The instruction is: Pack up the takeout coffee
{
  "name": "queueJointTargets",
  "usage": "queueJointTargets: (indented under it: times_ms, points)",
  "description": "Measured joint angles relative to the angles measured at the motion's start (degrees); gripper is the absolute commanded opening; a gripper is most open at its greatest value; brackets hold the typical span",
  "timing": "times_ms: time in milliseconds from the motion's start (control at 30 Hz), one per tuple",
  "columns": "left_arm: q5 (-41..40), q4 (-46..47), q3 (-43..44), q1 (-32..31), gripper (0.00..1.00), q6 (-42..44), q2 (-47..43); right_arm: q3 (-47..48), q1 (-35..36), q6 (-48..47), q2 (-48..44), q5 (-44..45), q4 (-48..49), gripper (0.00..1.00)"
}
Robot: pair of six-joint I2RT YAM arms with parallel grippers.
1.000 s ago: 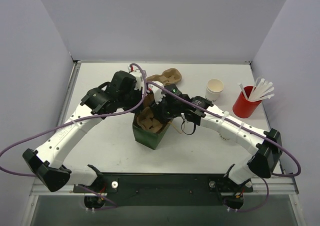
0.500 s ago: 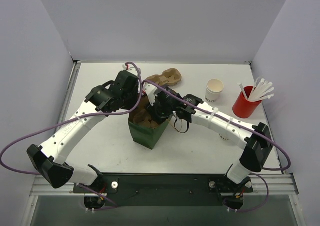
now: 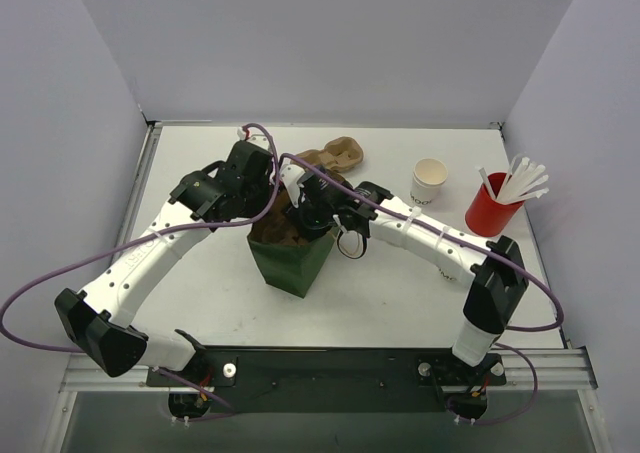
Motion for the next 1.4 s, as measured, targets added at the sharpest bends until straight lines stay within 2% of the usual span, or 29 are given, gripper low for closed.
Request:
queueJointTargets:
  times_ms: [1400]
  points:
    - [-0.28,0.11,-0.35,0.35,0.00,-0.31,0.00,1.11,0.00,-0.15,1.46,0.87,-0.52,0.38]
